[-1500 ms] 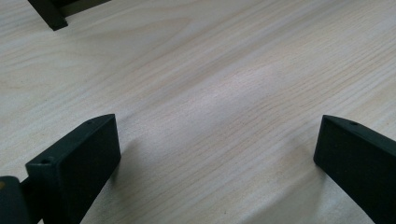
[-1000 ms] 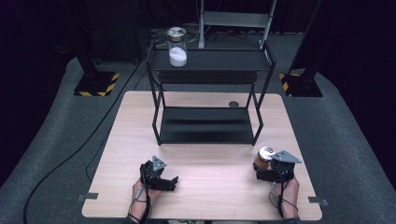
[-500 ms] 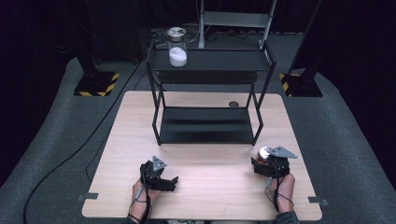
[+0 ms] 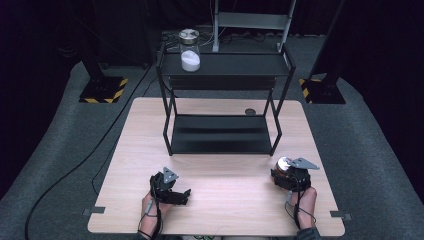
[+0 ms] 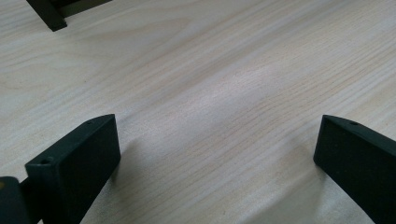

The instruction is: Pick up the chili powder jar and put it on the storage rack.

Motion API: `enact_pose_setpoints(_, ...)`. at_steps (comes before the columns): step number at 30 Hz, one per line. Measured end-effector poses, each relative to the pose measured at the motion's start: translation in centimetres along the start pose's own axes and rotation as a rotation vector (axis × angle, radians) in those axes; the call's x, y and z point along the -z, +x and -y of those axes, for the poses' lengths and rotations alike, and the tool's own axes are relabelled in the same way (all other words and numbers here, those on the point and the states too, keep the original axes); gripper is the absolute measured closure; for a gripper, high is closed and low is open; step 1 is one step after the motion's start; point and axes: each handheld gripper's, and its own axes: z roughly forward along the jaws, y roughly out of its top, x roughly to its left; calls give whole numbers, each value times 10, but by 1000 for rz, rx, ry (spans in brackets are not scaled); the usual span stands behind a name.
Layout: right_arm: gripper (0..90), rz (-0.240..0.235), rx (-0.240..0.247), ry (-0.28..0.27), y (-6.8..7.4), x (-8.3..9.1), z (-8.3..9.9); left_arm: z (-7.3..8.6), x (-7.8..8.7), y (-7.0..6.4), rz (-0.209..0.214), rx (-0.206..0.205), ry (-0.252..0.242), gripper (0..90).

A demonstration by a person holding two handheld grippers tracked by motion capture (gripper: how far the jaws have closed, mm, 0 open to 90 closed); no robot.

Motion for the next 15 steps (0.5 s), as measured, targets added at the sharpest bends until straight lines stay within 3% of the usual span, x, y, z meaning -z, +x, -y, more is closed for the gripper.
enact_pose_setpoints(8,315,-24,20,46,-1,1,-15,0,0,0,-1,0,-1,0)
enact_pose_setpoints(12,315,-63,29,83,-4,1,-29,0,0,0,-1,0,-1,0)
enact_pose_setpoints(15,315,-80,65,116,0,0,-46,0,0,0,-1,1,-1,0)
